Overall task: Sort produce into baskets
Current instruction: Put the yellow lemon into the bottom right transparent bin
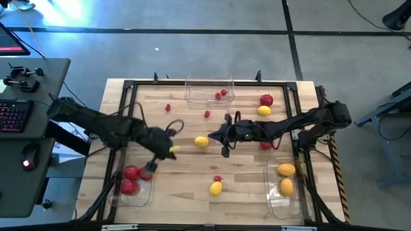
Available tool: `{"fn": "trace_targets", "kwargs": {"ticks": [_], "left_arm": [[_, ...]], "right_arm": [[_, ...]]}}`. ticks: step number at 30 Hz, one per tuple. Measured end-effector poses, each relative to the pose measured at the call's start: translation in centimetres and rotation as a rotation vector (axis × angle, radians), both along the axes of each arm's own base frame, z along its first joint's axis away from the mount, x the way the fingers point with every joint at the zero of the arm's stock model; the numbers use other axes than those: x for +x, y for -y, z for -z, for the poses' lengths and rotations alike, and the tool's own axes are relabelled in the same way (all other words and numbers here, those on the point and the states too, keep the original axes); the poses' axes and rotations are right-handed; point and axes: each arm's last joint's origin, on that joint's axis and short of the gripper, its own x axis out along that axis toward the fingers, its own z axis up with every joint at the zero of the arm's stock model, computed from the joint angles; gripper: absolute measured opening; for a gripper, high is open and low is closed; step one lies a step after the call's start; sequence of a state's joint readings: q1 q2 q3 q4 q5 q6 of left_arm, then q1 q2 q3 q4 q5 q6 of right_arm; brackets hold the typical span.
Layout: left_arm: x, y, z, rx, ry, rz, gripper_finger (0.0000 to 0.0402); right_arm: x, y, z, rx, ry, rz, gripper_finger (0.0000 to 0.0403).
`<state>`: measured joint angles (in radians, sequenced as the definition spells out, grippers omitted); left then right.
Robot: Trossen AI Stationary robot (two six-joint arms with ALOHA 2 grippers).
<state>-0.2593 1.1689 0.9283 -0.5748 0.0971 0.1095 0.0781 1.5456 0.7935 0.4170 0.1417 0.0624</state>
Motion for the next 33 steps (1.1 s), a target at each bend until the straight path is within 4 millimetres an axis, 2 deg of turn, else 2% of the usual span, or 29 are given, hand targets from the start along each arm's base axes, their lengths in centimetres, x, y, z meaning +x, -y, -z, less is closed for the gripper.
{"fn": "trace_targets", "kwargs": {"ticks": [5,9,13,18,23,26,29,33], "left_arm": [[2.2,-2.2,-0.2,-0.013,0.220,0.037,0.0002],[2.9,-3.8,1.7,-0.032,0.374,0.032,0.0003],[2.8,-5.2,3.8,-0.043,0.491,-0.031,0.0003],[2.0,-6.2,5.8,-0.044,0.534,-0.077,0.0003],[1.6,-7.1,6.4,-0.030,0.593,-0.108,0.0003],[1.5,-7.7,6.5,-0.021,0.596,-0.134,0.0003],[1.5,-8.3,6.5,-0.014,0.597,-0.157,0.0003],[1.5,-8.6,6.5,-0.010,0.596,-0.169,0.0003]], "right_arm": [[-1.8,-0.2,0.1,-0.018,0.001,0.024,0.0000],[-3.8,-0.3,0.1,-0.031,0.006,0.059,0.0000],[-5.7,-0.3,-0.2,-0.034,0.036,0.094,0.0000],[-7.0,-0.1,0.1,-0.038,0.036,0.107,0.0000],[-7.2,0.0,0.4,-0.049,0.009,0.118,0.0000],[-7.4,0.4,0.3,-0.043,0.001,0.209,0.0001],[-7.7,0.7,-0.3,-0.085,-0.113,0.305,0.0011],[-8.6,1.8,-1.6,-0.151,-0.385,0.474,0.0045]]}}
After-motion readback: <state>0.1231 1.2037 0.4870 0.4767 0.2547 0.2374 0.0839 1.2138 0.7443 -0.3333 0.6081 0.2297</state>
